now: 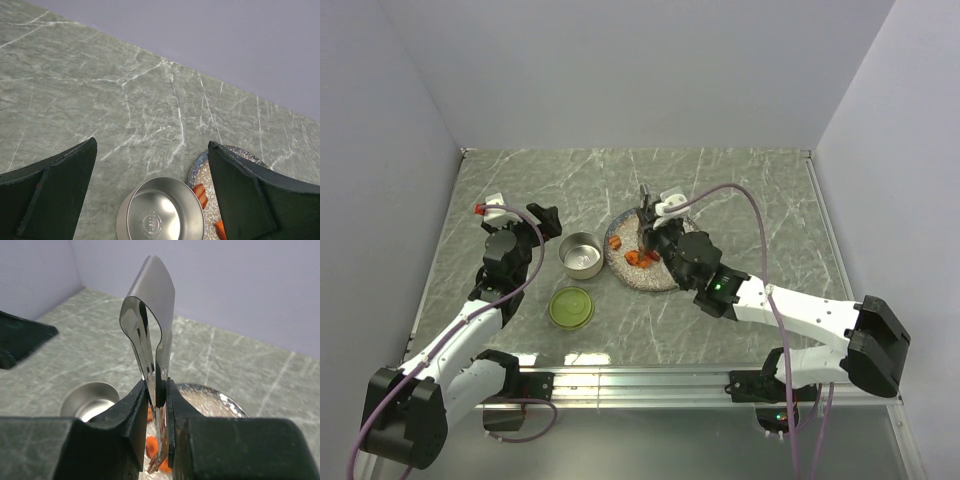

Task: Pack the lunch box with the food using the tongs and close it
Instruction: Place the food into the lunch box

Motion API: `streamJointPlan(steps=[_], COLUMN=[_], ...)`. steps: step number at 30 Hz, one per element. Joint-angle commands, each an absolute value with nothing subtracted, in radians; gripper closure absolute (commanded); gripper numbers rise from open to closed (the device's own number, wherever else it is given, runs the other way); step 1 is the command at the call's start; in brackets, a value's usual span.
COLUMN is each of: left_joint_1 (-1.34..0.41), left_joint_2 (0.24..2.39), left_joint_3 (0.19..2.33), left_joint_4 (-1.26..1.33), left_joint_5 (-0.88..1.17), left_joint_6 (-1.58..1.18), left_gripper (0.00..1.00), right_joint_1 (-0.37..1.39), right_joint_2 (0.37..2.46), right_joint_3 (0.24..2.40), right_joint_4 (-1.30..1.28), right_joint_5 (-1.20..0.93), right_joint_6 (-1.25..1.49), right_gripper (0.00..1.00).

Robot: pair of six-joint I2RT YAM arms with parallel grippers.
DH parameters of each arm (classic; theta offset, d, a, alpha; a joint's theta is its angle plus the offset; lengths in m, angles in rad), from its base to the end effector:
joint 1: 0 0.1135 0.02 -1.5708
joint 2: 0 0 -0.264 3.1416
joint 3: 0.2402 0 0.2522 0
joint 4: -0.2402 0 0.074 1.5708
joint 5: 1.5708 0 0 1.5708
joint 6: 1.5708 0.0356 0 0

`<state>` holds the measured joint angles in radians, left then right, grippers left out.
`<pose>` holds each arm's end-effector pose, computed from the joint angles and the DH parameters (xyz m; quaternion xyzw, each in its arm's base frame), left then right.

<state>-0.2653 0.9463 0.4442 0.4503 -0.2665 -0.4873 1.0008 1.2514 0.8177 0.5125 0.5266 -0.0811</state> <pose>0.2123 -0.0480 0.2568 -0.1705 0.7042 -0.1612 0.6701 0.1710 0.2337 0.3239 -0.1736 0.6602 0.1564 0.7138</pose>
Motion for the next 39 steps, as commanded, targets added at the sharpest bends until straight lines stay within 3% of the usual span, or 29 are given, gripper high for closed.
streamJointPlan(steps=[1, 13, 27, 31, 32, 35, 39], left_joint_1=[-0.267, -0.267, -0.267, -0.267, -0.267, -0.267, -0.267], left_joint_2=[0.934, 0.922, 0.914, 0.91, 0.911, 0.914, 0.92], left_joint_3=[0.44, 0.433, 0.428, 0.428, 0.428, 0.43, 0.431], left_joint_4=[0.483, 0.48, 0.477, 0.476, 0.476, 0.474, 0.476], left_joint_5=[-0.265, -0.285, -0.291, -0.291, -0.291, -0.291, -0.291], left_joint_6=[-0.489, -0.494, -0.494, -0.497, -0.497, -0.495, -0.494], left_gripper=[0.01, 0.0, 0.01, 0.0, 0.01, 0.0, 0.0], right_joint_1=[1.02, 1.063, 1.089, 1.089, 1.089, 1.089, 1.089], right_joint_2=[1.29, 1.491, 1.632, 1.663, 1.672, 1.672, 1.664], right_joint_3=[0.906, 1.072, 1.195, 1.221, 1.221, 1.223, 1.216], right_joint_4=[0.569, 0.658, 0.661, 0.652, 0.656, 0.669, 0.683], right_joint_5=[0.479, 0.319, 0.316, 0.324, 0.324, 0.322, 0.319], right_joint_6=[-0.118, -0.107, -0.129, -0.126, -0.127, -0.136, -0.149], right_gripper=[0.94, 0.95, 0.95, 0.84, 0.75, 0.64, 0.57])
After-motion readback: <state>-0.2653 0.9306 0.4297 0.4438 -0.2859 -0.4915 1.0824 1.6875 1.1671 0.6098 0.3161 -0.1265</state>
